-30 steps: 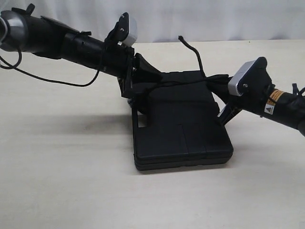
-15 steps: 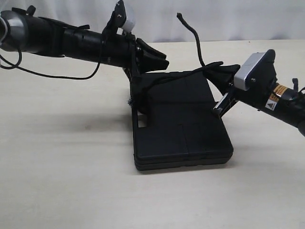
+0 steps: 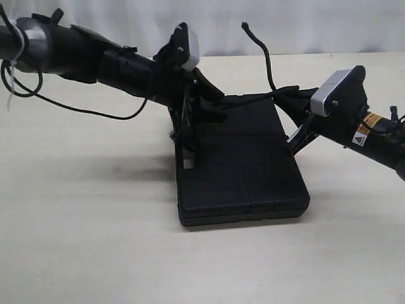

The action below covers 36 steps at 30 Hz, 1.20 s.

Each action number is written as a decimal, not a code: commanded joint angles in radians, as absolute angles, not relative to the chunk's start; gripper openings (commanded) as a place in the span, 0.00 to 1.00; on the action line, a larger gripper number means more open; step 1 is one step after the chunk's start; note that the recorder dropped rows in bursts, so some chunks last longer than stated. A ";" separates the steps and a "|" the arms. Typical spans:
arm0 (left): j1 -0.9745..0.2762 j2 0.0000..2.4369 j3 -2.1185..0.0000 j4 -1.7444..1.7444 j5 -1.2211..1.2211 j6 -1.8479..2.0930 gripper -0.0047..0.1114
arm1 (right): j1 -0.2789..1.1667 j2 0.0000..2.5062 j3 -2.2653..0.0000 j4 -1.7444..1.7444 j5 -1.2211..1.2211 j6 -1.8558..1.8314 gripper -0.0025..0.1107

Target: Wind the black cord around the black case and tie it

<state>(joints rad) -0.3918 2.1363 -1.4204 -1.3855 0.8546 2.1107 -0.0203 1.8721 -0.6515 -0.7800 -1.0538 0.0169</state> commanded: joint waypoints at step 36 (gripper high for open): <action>-0.421 2.135 -1.420 -1.744 0.542 1.992 0.04 | -0.021 1.863 -0.650 -0.917 -1.045 0.014 0.06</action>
<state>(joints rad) -0.4463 2.1383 -1.4204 -1.7263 0.5187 2.0528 -0.0203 1.8721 -0.6515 -0.8446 -1.0398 0.0187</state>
